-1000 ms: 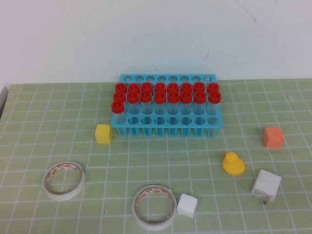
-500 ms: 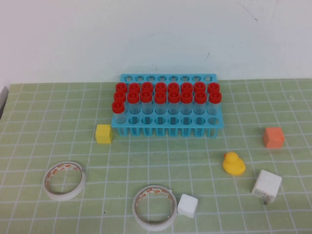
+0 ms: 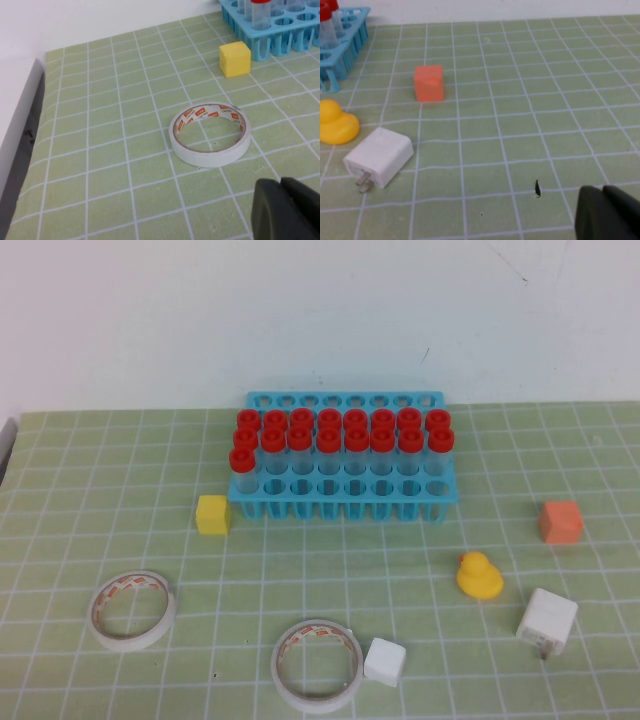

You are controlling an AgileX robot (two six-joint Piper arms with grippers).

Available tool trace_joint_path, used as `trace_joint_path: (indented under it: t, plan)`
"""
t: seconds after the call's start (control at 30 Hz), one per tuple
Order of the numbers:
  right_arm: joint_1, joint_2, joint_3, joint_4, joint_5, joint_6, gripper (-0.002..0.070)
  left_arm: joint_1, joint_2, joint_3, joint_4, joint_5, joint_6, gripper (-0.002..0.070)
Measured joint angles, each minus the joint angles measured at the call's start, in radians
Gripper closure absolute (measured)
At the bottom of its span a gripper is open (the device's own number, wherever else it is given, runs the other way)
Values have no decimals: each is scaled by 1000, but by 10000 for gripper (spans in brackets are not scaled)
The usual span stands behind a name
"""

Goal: Place the test tubes

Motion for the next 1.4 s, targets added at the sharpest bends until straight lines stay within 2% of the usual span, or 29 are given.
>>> trace_joint_path:
  t: [0.27,0.53,1.4]
  plan:
    - [0,0,0,7,0,-118,678,0,0,0,0,0,2,676]
    - [0,0,0,130,-9,-230,678,0,0,0,0,0,2,676]
    - [0,0,0,142,-19,-243,678,0,0,0,0,0,2,676]
